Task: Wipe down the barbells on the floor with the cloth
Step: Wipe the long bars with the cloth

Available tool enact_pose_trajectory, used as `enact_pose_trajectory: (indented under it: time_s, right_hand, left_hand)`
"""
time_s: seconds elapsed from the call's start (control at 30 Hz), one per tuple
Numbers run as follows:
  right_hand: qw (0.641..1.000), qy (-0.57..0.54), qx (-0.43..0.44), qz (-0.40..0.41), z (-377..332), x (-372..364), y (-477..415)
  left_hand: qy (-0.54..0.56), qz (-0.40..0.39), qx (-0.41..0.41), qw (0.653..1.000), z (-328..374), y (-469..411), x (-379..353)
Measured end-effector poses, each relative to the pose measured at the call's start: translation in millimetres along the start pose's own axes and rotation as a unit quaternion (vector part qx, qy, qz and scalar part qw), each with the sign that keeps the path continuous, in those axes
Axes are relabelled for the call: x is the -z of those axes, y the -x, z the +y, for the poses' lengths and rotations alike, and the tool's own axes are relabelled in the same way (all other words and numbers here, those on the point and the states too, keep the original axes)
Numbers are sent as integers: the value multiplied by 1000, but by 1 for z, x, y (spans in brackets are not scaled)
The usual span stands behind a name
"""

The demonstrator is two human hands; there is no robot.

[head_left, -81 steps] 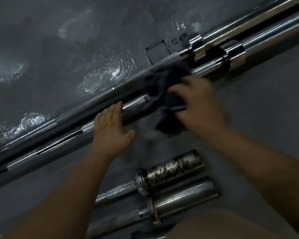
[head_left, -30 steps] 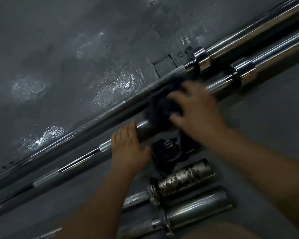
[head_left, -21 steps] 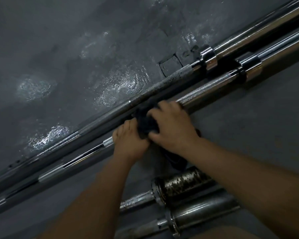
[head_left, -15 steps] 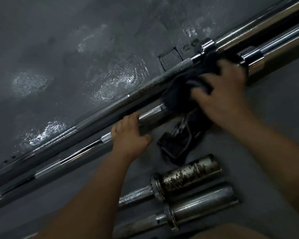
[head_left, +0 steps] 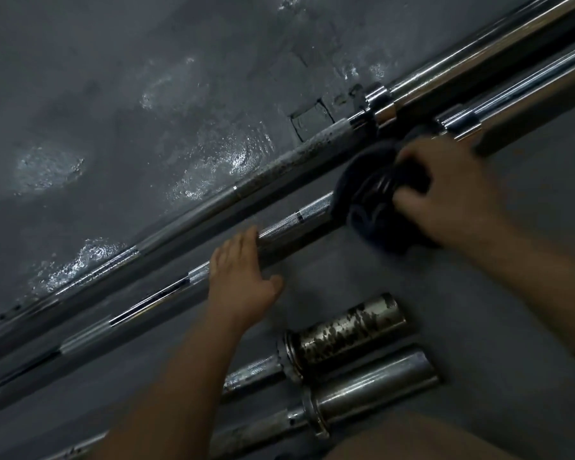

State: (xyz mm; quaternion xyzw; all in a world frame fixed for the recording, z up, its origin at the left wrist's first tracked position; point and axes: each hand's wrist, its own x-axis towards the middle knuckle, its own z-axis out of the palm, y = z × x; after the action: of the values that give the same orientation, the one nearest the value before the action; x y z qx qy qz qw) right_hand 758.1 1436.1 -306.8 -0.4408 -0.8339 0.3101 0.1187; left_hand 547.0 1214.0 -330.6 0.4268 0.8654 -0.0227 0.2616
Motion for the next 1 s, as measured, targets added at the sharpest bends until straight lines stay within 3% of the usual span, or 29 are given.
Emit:
enact_pose_trajectory:
  time_s: [0.07, 0.1, 0.13, 0.2, 0.27, 0.33, 0.37, 0.4, 0.47, 0.53, 0.6, 0.73, 0.77, 0.83, 0.9, 1.0]
  right_hand:
    - [989, -22, -82, 120, 0, 5, -11]
    - [985, 39, -122, 115, -6, -6, -12]
    - [980, 104, -148, 87, -17, -19, -7]
    - [979, 165, -118, 11, -46, -48, 14]
    - [987, 128, -7, -92, -74, -69, 41]
    - [974, 49, 83, -204, -86, -64, 61]
    - [977, 19, 83, -194, -81, -53, 56]
    - [989, 5, 67, -132, -68, -46, 47]
    - [997, 53, -48, 4, -30, -30, 23]
    - [979, 75, -176, 70, -8, -25, 16]
    - [975, 91, -195, 62, -19, -46, 31]
    - [992, 49, -30, -117, -56, -70, 50]
    - [991, 43, -8, -124, -51, -61, 42]
    - [998, 50, -12, -32, -29, -36, 18]
    - [990, 75, -81, 82, -1, -13, -3]
    - [969, 110, -192, 113, 6, -25, -1]
  left_hand:
    - [1, -9, 22, 1000, 6, 10, -6]
    - [3, -9, 26, 1000, 9, 16, -8]
    - [7, -8, 25, 1000, 13, 22, -10]
    - [17, -11, 22, 1000, 17, 35, -13]
    - [40, 13, 3, 999, 12, 42, -9]
    - [56, 38, -47, 997, 0, 40, 3]
    - [44, 40, -65, 996, -8, 37, 9]
    - [24, 31, -70, 997, -17, 34, 11]
    - [-26, -4, -52, 998, -25, 32, 1]
    - [-67, -12, -7, 998, -14, 36, -21]
    - [-65, 7, 49, 997, -3, 37, -35]
    - [-60, 57, 21, 996, -15, 21, -30]
    - [-65, 57, 21, 996, -18, 16, -29]
    - [-77, 70, 41, 994, -16, 8, -26]
    - [-79, 64, 63, 993, -15, -4, -21]
    - [-25, -60, 27, 998, -26, -33, 1]
